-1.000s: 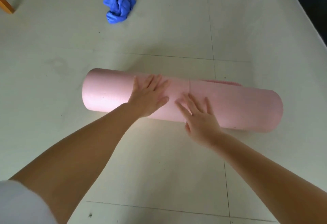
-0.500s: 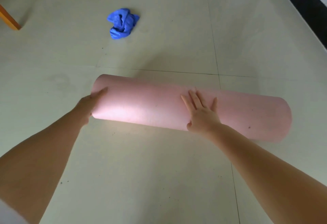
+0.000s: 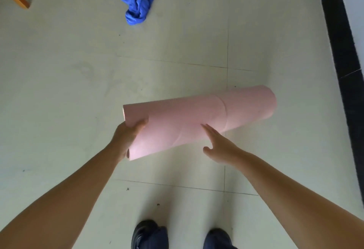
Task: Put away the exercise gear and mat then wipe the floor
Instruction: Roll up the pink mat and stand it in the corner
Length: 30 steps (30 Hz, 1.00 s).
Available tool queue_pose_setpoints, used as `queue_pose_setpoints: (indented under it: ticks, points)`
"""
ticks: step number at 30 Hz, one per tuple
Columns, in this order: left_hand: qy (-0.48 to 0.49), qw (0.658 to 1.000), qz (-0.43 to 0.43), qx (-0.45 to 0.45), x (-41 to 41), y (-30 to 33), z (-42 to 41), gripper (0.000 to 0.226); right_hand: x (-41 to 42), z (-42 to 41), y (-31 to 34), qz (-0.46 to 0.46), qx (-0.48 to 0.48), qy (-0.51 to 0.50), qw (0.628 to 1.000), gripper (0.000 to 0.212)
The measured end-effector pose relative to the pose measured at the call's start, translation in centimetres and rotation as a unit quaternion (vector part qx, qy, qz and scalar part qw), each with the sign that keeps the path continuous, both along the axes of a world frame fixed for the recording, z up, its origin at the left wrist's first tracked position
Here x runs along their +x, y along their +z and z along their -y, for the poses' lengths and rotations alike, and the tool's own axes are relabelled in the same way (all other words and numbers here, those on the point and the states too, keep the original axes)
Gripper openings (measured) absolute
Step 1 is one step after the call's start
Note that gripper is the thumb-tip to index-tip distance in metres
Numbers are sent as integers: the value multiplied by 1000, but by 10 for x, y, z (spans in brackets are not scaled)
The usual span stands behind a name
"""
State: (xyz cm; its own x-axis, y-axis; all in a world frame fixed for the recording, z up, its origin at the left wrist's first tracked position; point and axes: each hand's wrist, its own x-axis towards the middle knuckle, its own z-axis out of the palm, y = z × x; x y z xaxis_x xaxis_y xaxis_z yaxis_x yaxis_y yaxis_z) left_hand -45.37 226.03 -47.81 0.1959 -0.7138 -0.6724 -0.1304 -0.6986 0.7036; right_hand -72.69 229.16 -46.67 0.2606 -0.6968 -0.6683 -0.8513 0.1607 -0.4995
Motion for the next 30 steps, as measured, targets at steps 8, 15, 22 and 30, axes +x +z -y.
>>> queue_pose_setpoints:
  ticks: [8, 15, 22, 30]
  points:
    - [-330, 827, 293, -348, -65, 234, -28, 46, 25, -36, 198, 148, -96, -332, 927, 37]
    - [-619, 514, 363, -471, -74, 303, -79, 35, 6, -81, 302, 215, -21, -421, 881, 47]
    - [-683, 409, 330, -507, -49, 276, -165, 24, 34, -122, 293, -3, 11, -145, 989, 67]
    - [-544, 509, 458, -486, 27, 265, -137, 86, 46, -103, 288, -43, -13, -99, 994, 52]
